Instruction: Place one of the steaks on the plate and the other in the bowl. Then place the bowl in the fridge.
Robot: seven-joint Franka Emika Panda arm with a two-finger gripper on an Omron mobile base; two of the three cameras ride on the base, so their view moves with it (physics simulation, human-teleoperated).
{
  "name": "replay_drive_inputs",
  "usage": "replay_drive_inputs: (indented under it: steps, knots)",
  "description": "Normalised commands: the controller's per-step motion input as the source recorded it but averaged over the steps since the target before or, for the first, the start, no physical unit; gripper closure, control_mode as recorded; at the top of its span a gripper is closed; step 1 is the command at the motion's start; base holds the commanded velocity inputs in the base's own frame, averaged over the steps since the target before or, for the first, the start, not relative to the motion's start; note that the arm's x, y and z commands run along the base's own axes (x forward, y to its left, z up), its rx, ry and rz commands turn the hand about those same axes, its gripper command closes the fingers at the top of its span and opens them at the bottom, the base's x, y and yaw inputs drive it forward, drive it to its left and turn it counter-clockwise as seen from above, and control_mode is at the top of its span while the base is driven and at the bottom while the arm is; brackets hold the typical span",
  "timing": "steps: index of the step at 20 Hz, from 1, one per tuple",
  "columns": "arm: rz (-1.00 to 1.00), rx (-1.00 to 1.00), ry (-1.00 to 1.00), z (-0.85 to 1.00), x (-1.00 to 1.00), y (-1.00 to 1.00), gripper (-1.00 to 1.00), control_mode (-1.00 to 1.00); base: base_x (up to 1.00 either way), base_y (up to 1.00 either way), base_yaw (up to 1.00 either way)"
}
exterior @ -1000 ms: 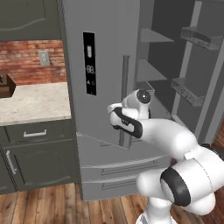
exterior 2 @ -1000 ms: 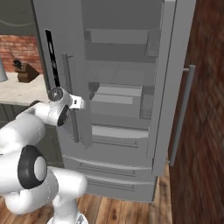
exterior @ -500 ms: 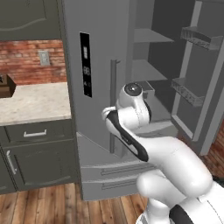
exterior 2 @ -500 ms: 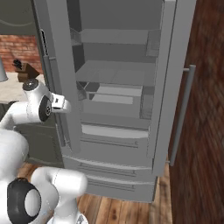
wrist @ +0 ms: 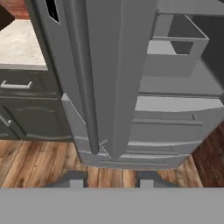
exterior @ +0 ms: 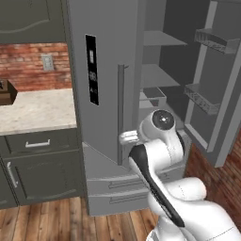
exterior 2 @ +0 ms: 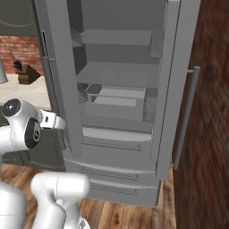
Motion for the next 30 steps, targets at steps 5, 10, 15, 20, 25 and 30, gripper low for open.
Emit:
replay_drive_inputs:
  steps: [5, 10, 15, 20, 25, 30]
  knots:
    - [-0.07, 0.2, -0.24, 0.15, -0.65, -0.78, -1.0, -1.0, 0.0, 0.0, 0.0]
    - [-0.11, 0.24, -0.18, 0.51, -0.1, -0.89, 1.0, -1.0, 0.0, 0.0, 0.0]
    - [-0.12, 0.11, -0.26, 0.07, -0.01, -0.57, 1.0, -1.0, 0.0, 0.0, 0.0]
    - [-0.14, 0.21, -0.15, 0.0, 0.04, -0.26, 1.0, -1.0, 0.0, 0.0, 0.0]
    - [-0.03, 0.32, -0.01, 0.0, 0.22, -0.14, 1.0, -1.0, 0.0, 0.0, 0.0]
    - [0.0, 0.27, 0.16, 0.04, 0.5, 0.0, 1.0, -1.0, 0.0, 0.0, 0.0]
